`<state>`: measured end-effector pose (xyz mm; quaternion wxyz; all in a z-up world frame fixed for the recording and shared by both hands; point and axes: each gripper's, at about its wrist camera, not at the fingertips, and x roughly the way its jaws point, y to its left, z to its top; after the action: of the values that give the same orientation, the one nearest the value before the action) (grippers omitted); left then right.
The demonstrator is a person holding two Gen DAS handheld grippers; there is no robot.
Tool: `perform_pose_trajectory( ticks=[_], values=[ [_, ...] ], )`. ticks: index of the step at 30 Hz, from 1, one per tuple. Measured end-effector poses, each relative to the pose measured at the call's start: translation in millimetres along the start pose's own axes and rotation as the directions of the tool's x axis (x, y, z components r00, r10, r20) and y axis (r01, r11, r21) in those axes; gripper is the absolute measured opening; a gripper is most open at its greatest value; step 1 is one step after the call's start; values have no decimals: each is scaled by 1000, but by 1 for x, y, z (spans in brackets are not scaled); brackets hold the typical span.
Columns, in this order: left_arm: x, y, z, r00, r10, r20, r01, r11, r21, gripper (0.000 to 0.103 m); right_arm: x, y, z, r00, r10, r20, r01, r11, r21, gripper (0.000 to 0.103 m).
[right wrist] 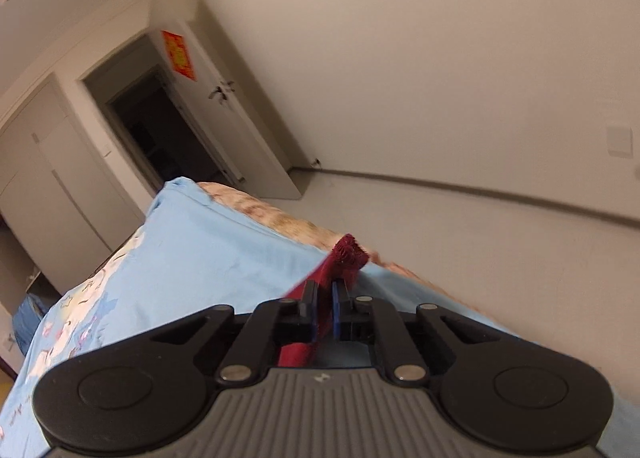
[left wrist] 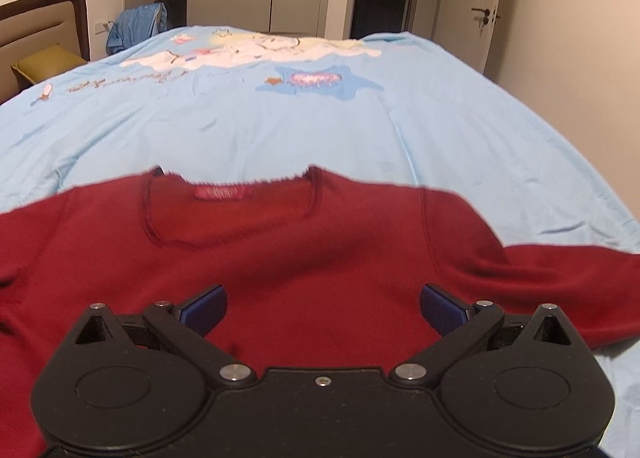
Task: Fold small clothes
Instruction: 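Move the right tool to a sweater sleeve cuff and close on it, then lift the held sleeve with the right tool and lay it across the sweater body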
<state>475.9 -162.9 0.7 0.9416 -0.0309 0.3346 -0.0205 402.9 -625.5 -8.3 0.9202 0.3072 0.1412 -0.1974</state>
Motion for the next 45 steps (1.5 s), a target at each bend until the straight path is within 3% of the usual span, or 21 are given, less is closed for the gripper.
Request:
perform_pose_trajectory(
  ticks=[7,12,19,24,30,38,45],
  values=[
    [-37,34,20,998,-1,61,2,1000,-24,102,-31,83,11,987,149,51,-138,975,-175,7],
    [-60,69,31,995,27,97,-20,998,-66,102,-51,155,6,959,281,39,-258,921,-292,7],
    [-92,131,40,985,92,146,-70,986,-150,102,-80,260,-18,885,465,-28,-434,800,-414,7],
    [-110,174,36,978,141,154,-108,972,-210,102,-99,332,-57,830,549,-98,-519,695,-499,7],
    [-126,223,25,969,194,150,-148,951,-271,102,-110,398,-133,792,572,-214,-584,607,-539,7],
    [-139,282,8,957,259,131,-199,913,-356,102,-125,446,-257,788,507,-350,-598,492,-633,6],
    [-136,307,-8,956,277,101,-219,895,-388,102,-137,456,-326,775,439,-454,-621,400,-674,6]
  ],
)
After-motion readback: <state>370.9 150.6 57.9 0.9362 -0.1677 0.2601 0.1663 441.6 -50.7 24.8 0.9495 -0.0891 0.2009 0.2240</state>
